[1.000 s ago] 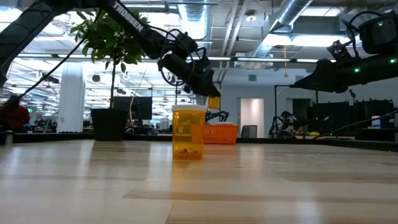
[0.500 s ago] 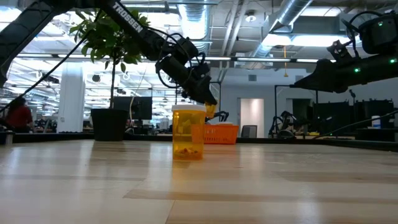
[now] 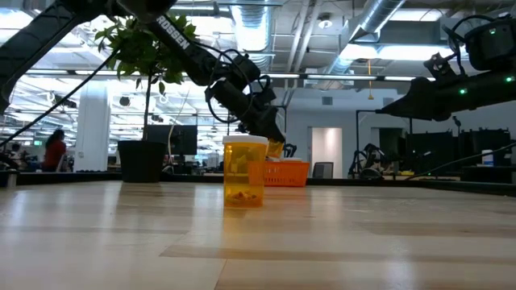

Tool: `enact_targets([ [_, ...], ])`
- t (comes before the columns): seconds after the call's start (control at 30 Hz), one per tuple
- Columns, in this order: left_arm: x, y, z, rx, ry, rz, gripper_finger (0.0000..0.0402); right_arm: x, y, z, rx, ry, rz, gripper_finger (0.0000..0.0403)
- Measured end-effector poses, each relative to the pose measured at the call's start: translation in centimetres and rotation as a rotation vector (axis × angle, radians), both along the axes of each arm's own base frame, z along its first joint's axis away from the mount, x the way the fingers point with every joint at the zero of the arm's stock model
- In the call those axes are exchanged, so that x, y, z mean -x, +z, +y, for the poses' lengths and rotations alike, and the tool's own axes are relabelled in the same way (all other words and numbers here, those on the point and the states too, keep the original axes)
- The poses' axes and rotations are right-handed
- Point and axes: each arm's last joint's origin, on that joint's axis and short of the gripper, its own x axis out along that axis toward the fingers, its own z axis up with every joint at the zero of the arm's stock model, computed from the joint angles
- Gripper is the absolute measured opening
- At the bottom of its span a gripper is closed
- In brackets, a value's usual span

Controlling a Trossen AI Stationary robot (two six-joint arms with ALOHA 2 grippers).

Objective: Pick and place pill bottles into a basket
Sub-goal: Put the top orange pill bottle into the orange bin

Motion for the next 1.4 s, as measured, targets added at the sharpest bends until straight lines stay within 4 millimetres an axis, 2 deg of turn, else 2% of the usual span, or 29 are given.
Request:
enact_targets([
  [0.2, 0.0, -1.0, -1.0, -0.005, 0.003, 0.005, 0.0187, 0.0, 0.0, 0.0, 0.0, 0.0, 0.001, 0.0249],
  [0.33, 1.2, -1.9, -2.3, -0.042, 0.024, -0.044, 0.0187, 0.0, 0.0, 0.0, 0.0, 0.0, 0.001, 0.0249],
  [0.47, 2.8, -1.9, -3.1, -0.086, 0.059, -0.135, 0.0187, 0.0, 0.0, 0.0, 0.0, 0.0, 0.001, 0.0249],
  [0.6, 3.7, -0.9, -3.6, -0.139, 0.071, -0.219, 0.0187, 0.0, 0.0, 0.0, 0.0, -0.001, 0.001, 0.0249],
  [0.97, 3.6, -1.9, -3.0, -0.16, 0.093, -0.202, 0.0187, 0.0, 0.0, 0.0, -0.001, -0.001, 0.0, 0.0249],
  [1.23, 4.0, -3.2, -2.3, -0.099, 0.078, -0.181, 0.0187, 0.0, 0.0, 0.0, -0.001, -0.001, 0.0, 0.0249],
  [1.4, 3.9, -2.8, -2.3, -0.125, 0.068, -0.203, 0.0187, 0.0, 0.0, 0.0, -0.001, -0.001, 0.0, 0.0249],
])
